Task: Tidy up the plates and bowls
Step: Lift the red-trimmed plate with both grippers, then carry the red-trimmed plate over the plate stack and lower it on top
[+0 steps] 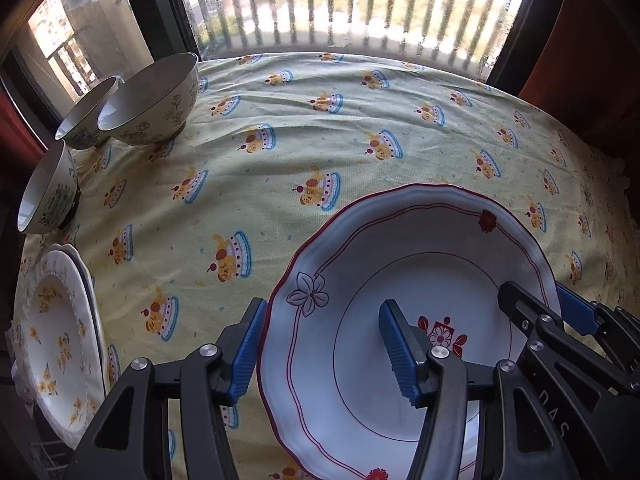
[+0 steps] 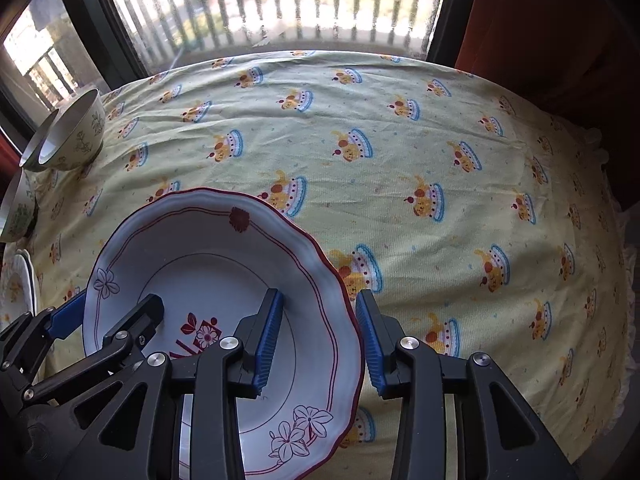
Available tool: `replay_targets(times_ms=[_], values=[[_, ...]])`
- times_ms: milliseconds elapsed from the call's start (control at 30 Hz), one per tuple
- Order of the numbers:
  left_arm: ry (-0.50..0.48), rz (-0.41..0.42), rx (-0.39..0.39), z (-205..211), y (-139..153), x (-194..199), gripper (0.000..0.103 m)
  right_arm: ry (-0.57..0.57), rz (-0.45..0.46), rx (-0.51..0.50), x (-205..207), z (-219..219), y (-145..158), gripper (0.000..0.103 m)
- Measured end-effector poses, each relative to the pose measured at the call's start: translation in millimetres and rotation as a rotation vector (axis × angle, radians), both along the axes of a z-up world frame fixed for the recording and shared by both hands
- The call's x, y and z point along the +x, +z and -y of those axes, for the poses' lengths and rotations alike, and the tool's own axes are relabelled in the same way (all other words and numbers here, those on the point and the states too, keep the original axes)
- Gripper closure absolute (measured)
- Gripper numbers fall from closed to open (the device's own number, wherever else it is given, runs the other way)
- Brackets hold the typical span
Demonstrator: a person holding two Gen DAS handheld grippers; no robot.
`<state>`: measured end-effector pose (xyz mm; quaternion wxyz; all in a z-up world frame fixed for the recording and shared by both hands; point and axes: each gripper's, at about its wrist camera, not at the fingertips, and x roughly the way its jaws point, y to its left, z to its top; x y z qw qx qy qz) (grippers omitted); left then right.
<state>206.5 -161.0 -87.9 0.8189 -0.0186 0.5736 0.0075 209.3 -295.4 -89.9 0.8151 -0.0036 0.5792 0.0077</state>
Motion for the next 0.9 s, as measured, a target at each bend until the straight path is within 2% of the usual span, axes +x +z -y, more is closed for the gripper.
replay_targets(times_ms=[333, 600, 900], values=[[0.005, 0.061, -0.001, -46, 31, -9, 0.044, -0.019, 0.01, 0.014, -9, -44, 26, 0.061], [0.0, 0.078, -0.015, -86, 46, -17, 0.045, -0.027, 0.051, 0.007, -15, -85, 50, 0.061], [-0.019, 0.094, -0.027, -136, 53, -28, 0.044, -0.045, 0.065, 0.003, -26, -131, 62, 0.061]])
